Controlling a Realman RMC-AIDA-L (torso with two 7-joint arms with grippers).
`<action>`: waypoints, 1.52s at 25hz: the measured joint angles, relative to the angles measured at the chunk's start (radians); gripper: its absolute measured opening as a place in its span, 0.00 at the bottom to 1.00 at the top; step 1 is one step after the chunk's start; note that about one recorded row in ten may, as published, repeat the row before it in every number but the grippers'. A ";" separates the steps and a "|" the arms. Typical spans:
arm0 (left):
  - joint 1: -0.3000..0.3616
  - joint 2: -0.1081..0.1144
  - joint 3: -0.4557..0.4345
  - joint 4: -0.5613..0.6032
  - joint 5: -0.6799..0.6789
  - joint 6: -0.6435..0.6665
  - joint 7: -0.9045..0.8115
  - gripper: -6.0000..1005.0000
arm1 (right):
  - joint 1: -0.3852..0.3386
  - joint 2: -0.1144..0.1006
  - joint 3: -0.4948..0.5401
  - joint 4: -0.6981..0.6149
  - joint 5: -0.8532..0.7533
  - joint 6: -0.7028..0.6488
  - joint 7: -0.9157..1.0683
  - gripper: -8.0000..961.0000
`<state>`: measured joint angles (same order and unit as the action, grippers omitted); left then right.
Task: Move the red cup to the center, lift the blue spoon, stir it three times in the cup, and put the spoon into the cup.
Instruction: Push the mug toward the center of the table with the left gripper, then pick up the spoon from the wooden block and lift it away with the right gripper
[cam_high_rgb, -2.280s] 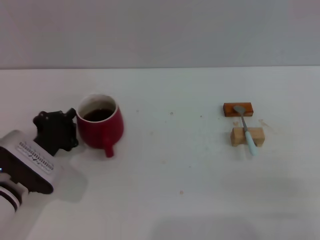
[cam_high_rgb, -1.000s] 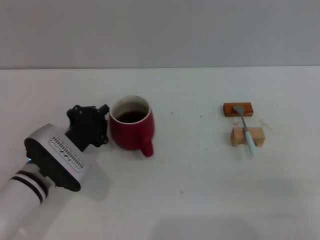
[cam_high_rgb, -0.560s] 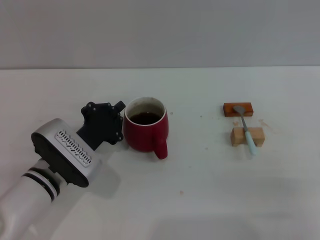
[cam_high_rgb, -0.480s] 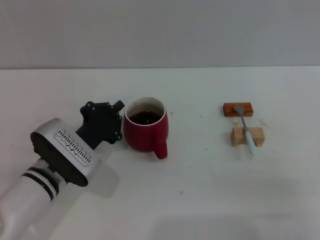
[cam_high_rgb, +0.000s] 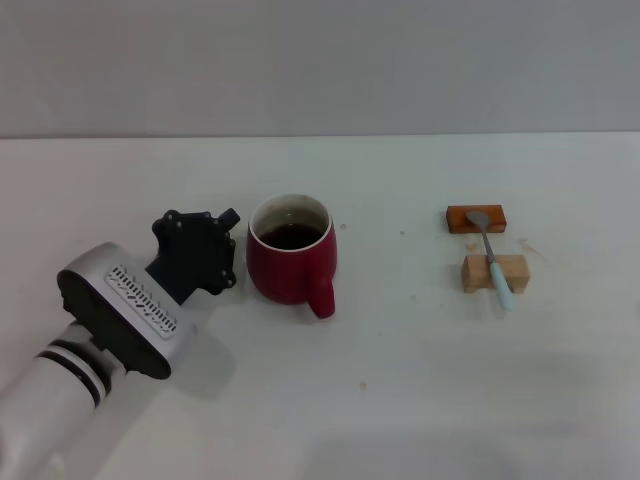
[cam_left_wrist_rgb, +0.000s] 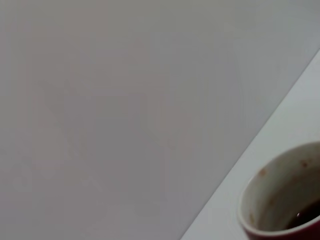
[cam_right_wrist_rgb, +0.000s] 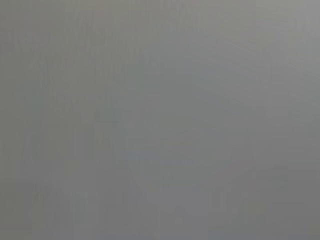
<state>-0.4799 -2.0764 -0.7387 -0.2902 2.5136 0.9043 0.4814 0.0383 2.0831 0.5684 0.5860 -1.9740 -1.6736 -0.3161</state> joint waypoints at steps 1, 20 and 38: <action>-0.001 -0.001 0.003 -0.003 0.001 -0.002 0.000 0.10 | 0.000 0.000 -0.001 0.000 0.000 0.000 0.000 0.77; 0.008 -0.002 0.060 -0.060 -0.007 -0.001 -0.010 0.11 | -0.005 0.002 -0.013 -0.003 0.000 0.002 -0.002 0.78; 0.250 0.007 -0.363 0.004 -0.074 0.278 -0.540 0.13 | 0.003 0.004 -0.118 -0.007 0.000 0.107 -0.002 0.78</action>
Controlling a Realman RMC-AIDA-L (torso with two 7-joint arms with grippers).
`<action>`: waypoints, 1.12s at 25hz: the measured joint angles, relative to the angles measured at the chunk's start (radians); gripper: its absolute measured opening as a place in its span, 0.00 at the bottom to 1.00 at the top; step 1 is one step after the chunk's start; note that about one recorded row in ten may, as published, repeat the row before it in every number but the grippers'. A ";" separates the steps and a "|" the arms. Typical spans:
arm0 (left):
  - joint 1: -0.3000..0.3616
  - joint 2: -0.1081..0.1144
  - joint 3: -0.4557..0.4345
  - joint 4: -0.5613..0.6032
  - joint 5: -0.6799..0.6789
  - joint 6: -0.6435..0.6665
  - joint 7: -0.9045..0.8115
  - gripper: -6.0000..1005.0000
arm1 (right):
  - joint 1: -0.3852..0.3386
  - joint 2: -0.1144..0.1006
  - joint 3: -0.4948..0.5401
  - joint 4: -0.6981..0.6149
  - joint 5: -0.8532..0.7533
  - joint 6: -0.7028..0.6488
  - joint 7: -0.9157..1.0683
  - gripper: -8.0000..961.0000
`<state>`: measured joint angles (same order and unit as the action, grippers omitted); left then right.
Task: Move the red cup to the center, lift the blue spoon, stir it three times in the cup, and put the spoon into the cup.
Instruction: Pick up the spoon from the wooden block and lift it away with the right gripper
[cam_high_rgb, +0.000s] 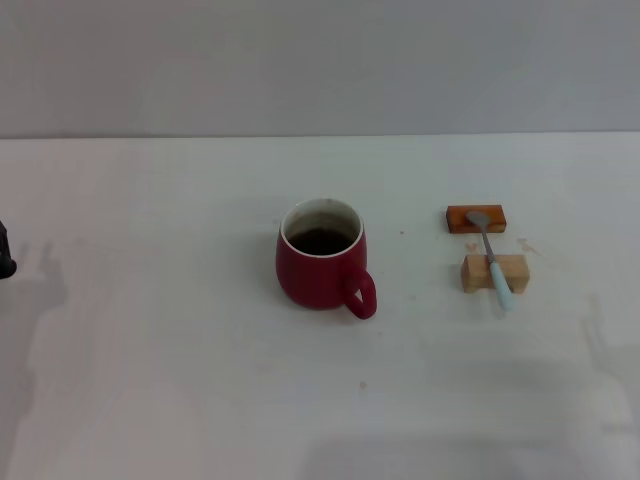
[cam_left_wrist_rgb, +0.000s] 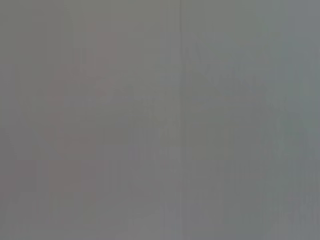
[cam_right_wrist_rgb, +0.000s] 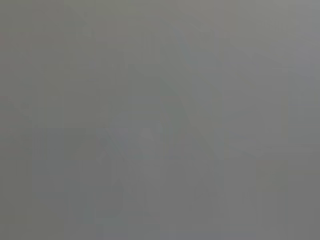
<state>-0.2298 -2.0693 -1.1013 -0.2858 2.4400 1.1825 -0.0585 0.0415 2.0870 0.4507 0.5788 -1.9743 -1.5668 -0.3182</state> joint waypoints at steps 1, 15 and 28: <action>0.001 0.000 0.000 0.004 0.000 0.001 0.001 0.15 | 0.010 0.000 0.000 0.002 0.000 0.070 0.003 0.78; -0.007 -0.001 0.021 0.018 0.009 -0.005 0.007 0.59 | 0.090 0.000 -0.012 -0.026 0.000 0.353 0.136 0.80; -0.027 0.000 0.024 0.038 0.012 -0.025 0.007 0.86 | 0.128 0.001 -0.024 -0.021 0.000 0.429 0.137 0.85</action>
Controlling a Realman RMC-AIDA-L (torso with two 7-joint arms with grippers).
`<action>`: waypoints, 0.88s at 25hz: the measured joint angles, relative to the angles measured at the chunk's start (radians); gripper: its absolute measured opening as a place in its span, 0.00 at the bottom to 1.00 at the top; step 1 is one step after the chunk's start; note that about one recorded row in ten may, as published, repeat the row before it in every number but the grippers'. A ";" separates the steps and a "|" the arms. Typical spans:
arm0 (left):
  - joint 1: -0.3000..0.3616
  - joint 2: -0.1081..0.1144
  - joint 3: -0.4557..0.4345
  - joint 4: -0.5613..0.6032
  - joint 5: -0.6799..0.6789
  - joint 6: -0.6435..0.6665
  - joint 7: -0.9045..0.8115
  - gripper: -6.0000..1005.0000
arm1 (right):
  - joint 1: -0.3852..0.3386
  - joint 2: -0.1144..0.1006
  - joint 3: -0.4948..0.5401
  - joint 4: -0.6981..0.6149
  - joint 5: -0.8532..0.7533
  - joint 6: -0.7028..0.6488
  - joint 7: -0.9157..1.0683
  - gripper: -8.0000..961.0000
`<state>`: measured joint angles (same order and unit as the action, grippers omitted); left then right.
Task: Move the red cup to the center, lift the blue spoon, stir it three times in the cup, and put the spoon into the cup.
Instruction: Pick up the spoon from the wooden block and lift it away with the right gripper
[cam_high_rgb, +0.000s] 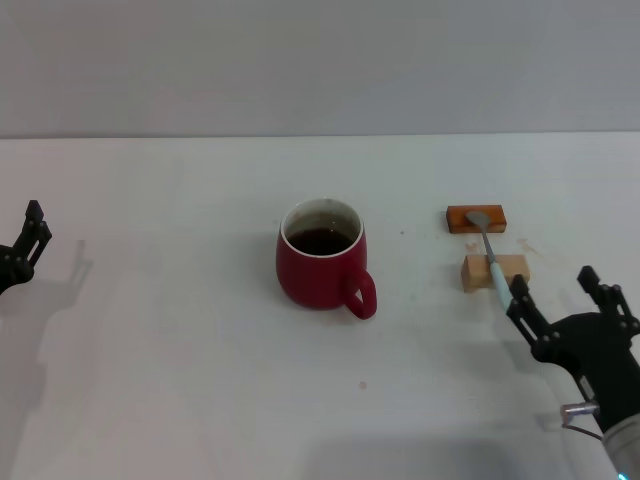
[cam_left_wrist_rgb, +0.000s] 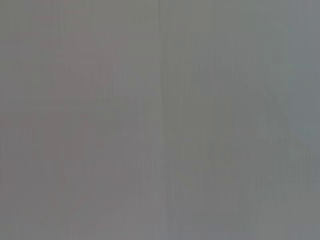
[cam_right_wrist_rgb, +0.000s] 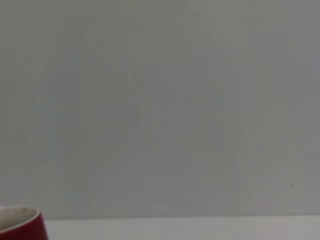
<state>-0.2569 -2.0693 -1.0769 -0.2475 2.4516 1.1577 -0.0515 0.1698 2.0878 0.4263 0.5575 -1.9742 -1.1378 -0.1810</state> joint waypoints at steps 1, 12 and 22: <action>0.000 0.000 0.000 0.000 0.000 0.000 0.000 0.86 | 0.010 0.000 0.000 -0.002 0.000 0.023 0.000 0.85; 0.001 0.000 0.002 0.001 0.000 -0.010 -0.001 0.86 | 0.036 0.000 0.004 -0.005 0.000 0.083 0.000 0.85; 0.000 0.000 0.002 0.001 0.001 -0.015 -0.001 0.86 | 0.059 0.000 0.008 -0.010 0.000 0.132 0.006 0.85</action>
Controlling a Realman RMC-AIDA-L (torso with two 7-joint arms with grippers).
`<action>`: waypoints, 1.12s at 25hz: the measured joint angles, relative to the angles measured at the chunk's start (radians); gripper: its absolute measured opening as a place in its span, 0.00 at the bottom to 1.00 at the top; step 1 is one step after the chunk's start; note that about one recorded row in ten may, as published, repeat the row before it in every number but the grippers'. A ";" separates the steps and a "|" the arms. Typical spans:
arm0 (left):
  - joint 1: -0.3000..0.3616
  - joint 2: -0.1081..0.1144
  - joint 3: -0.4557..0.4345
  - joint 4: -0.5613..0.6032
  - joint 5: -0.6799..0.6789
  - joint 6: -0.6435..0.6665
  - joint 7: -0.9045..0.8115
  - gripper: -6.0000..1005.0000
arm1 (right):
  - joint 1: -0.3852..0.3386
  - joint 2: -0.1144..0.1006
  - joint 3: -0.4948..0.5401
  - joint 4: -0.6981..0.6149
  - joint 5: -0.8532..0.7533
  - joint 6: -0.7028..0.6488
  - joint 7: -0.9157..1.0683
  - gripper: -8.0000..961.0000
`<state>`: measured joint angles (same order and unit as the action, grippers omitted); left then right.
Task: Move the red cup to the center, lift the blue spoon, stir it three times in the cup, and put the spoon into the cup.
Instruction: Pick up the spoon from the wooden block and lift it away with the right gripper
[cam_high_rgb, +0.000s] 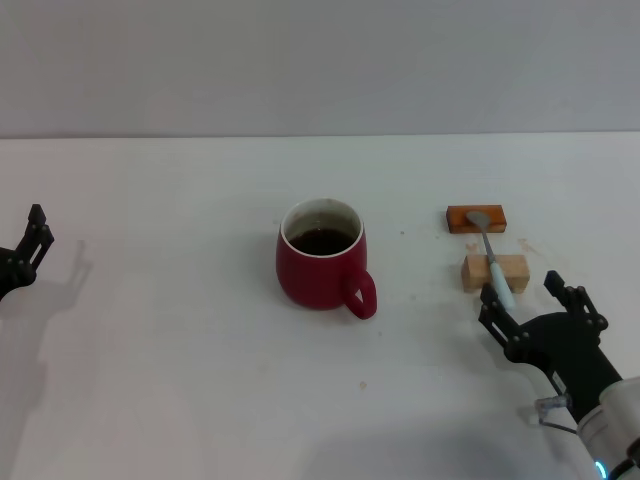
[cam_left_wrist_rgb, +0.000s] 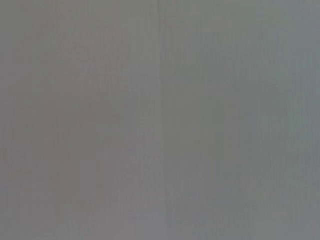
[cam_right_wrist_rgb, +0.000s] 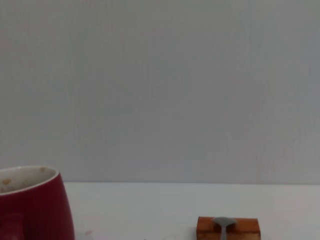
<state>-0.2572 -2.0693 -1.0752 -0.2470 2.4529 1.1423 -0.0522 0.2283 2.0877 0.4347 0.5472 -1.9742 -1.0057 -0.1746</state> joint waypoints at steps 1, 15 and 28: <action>-0.001 0.000 0.000 0.000 0.000 0.000 0.000 0.86 | 0.003 0.000 0.000 0.000 0.000 0.006 0.001 0.85; -0.005 -0.002 0.002 0.000 0.000 0.001 0.000 0.86 | 0.019 0.000 0.000 -0.009 0.000 0.041 0.002 0.85; 0.001 -0.002 0.014 0.000 0.000 0.010 0.003 0.86 | 0.019 0.000 -0.004 -0.004 0.000 0.043 0.003 0.85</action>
<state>-0.2561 -2.0709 -1.0614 -0.2469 2.4527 1.1519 -0.0495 0.2472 2.0877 0.4305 0.5430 -1.9742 -0.9624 -0.1718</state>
